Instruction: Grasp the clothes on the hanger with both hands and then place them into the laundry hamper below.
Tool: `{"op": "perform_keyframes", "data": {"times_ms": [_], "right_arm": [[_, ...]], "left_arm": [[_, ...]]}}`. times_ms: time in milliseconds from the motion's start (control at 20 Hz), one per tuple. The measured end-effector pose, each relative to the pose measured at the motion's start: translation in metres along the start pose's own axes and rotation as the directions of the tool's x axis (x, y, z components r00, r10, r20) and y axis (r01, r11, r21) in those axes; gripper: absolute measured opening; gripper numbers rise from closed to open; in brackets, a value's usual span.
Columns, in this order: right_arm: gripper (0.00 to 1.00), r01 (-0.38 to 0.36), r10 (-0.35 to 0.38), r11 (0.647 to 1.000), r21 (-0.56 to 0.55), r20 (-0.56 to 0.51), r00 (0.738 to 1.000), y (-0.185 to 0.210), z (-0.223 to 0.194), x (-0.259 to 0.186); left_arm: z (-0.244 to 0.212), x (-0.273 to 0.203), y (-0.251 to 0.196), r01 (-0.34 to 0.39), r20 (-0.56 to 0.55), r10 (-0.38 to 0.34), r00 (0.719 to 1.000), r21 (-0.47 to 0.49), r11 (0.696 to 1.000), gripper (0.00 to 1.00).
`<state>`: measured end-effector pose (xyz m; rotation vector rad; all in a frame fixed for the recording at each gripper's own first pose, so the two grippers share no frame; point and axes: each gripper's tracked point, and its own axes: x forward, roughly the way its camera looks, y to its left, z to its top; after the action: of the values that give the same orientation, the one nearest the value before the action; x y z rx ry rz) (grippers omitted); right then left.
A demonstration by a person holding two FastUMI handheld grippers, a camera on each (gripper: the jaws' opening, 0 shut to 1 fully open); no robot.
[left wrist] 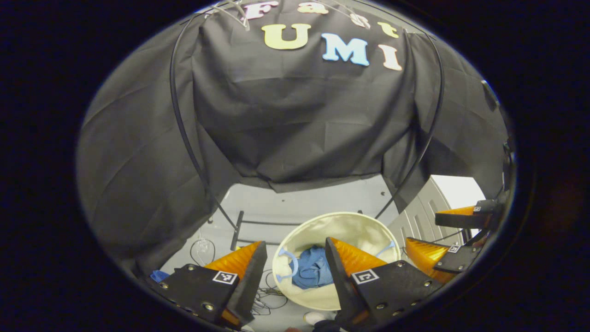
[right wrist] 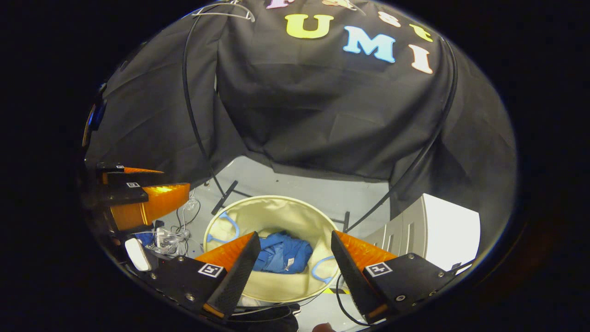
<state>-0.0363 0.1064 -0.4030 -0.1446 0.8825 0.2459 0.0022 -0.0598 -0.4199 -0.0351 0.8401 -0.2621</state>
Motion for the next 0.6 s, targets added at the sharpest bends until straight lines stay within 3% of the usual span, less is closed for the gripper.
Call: {"op": "perform_keyframes", "data": {"times_ms": [300,600], "right_arm": [[0.95,0.064,-0.074,0.996,0.055,0.203,0.976,-0.038,0.063,-0.074],[0.96,0.137,-0.176,0.983,0.121,0.430,0.886,-0.097,0.126,-0.168]], "left_arm": [[0.103,-0.062,0.003,0.004,0.237,-0.002,0.972,-0.007,1.000,0.74],[0.189,-0.148,-0.022,0.024,0.455,-0.023,0.890,0.005,1.000,0.73]]}}
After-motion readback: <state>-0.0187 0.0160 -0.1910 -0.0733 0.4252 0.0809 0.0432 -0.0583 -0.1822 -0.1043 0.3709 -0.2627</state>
